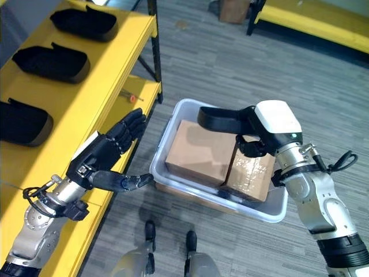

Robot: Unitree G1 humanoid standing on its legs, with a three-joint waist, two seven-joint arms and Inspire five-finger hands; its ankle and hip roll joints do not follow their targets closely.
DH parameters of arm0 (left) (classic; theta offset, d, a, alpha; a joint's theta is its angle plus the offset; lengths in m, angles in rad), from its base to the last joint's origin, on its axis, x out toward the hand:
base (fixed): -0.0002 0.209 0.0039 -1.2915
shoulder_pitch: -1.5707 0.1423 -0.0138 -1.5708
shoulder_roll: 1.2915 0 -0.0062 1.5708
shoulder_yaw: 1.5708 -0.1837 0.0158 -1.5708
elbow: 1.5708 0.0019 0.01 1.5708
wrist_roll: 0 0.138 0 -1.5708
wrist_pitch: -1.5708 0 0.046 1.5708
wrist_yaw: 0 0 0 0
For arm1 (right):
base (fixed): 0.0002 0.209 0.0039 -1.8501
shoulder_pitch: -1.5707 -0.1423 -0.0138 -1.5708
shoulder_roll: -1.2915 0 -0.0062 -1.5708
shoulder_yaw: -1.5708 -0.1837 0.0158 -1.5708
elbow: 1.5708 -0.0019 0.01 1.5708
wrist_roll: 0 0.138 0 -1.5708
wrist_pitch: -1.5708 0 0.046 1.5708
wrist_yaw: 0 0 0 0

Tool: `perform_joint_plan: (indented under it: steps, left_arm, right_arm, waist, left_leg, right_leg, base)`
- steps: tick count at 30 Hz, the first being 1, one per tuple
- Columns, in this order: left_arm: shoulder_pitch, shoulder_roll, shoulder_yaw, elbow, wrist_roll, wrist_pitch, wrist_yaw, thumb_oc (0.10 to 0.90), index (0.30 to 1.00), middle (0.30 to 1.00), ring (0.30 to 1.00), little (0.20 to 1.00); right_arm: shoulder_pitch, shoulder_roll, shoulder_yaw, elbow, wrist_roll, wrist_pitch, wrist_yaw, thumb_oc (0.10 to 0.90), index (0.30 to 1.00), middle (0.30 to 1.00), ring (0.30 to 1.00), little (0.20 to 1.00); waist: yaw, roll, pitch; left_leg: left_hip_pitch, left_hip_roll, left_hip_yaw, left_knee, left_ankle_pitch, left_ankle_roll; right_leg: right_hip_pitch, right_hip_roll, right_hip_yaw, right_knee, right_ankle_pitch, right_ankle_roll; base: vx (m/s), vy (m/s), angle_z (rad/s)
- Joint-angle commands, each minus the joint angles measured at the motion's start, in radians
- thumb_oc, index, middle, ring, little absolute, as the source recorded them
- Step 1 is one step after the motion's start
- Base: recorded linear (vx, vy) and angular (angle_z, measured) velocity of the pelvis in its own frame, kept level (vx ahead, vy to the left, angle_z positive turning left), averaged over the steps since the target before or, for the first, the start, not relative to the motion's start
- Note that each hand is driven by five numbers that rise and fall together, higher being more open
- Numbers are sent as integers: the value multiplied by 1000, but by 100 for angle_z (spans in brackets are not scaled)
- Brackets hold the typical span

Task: Move parts from the plastic box to the shelf.

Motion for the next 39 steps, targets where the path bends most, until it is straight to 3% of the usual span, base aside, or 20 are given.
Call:
perform_joint_plan:
  steps: [1,4,8,10,12,19,22,24,26,29,34,39]
  left_arm:
    - [-33,-19,-27,-25,132,-235,161,900,1000,1000,1000,1000]
    - [-109,-12,-60,-4,304,-280,322,900,1000,1000,1000,1000]
    - [-153,-1,-95,0,415,-304,408,900,1000,1000,1000,1000]
    - [-184,17,-116,1,563,-328,571,900,1000,1000,1000,1000]
    - [-201,32,-123,11,650,-341,656,900,1000,1000,1000,1000]
    - [-216,42,-177,40,628,-319,619,900,1000,1000,1000,1000]
    - [-196,49,-181,47,637,-309,621,900,1000,1000,1000,1000]
    - [-185,42,-181,57,553,-255,561,900,1000,1000,1000,1000]
    - [-164,34,-178,46,541,-264,520,900,1000,1000,1000,1000]
    - [-140,51,-190,47,585,-244,529,900,1000,1000,1000,1000]
    - [-122,77,-162,59,601,-257,532,900,1000,1000,1000,1000]
    - [-125,93,-157,71,631,-292,539,900,1000,1000,1000,1000]
  right_arm:
    - [-10,-33,5,-53,86,-35,18,400,300,300,300,300]
    - [-23,-36,17,-99,83,-42,32,400,300,300,300,300]
    - [-51,-47,26,-115,89,-44,25,400,300,300,300,300]
    - [-92,-57,44,-133,123,-28,72,400,300,300,300,300]
    - [-136,-70,76,-169,102,-19,121,400,300,300,300,300]
    - [-271,-78,173,-225,56,-3,151,400,300,300,300,300]
    - [-305,-82,188,-237,-31,-5,165,400,300,300,300,300]
    - [-314,-92,204,-262,-59,-14,187,400,300,300,300,300]
    - [-307,-98,199,-290,-97,-26,183,400,300,300,300,300]
    - [-360,-123,220,-279,-144,57,198,400,300,300,300,300]
    - [-348,-153,198,-254,-113,103,218,400,300,300,300,300]
    - [-343,-157,195,-267,-109,61,221,400,300,300,300,300]
  waist:
    - [-28,-19,-231]
    - [-52,-25,-248]
    - [-63,-29,-259]
    - [-67,-33,-271]
    - [-69,-38,-280]
    - [-70,-35,-292]
    - [-71,-32,-295]
    - [-73,-31,-296]
    - [-73,-29,-295]
    - [-70,-28,-297]
    - [-70,-28,-301]
    - [-76,-27,-300]
  left_leg:
    - [57,7,36,-8,-140,-19]
    - [80,8,50,-8,-156,-17]
    - [94,11,58,-8,-167,-17]
    - [106,14,62,-8,-177,-21]
    - [118,16,64,-8,-187,-22]
    - [137,28,80,-8,-198,-24]
    - [143,33,84,-8,-197,-28]
    - [146,37,87,-8,-196,-28]
    - [147,40,88,-8,-195,-29]
    - [151,42,85,-8,-195,-31]
    - [153,44,87,-8,-194,-32]
    - [154,45,90,-8,-193,-32]
  right_leg:
    - [-24,16,-5,18,-16,27]
    - [-12,10,7,11,-10,37]
    - [-4,5,15,-3,0,44]
    - [3,0,18,-13,6,51]
    - [11,-3,27,-23,11,56]
    - [23,-14,34,-32,14,63]
    - [25,-19,35,-31,15,67]
    - [27,-21,37,-32,15,68]
    - [27,-23,38,-31,16,69]
    - [28,-27,41,-29,13,69]
    - [31,-32,38,-31,16,73]
    - [28,-33,40,-33,21,76]
  base:
    - [30,60,-11]
    - [32,56,-13]
    - [17,27,-16]
    - [36,11,-18]
    - [54,2,-21]
    - [13,8,-5]
    - [40,25,-9]
    - [33,19,-14]
    - [24,20,-4]
    - [16,27,-1]
    - [4,8,0]
    - [0,0,0]
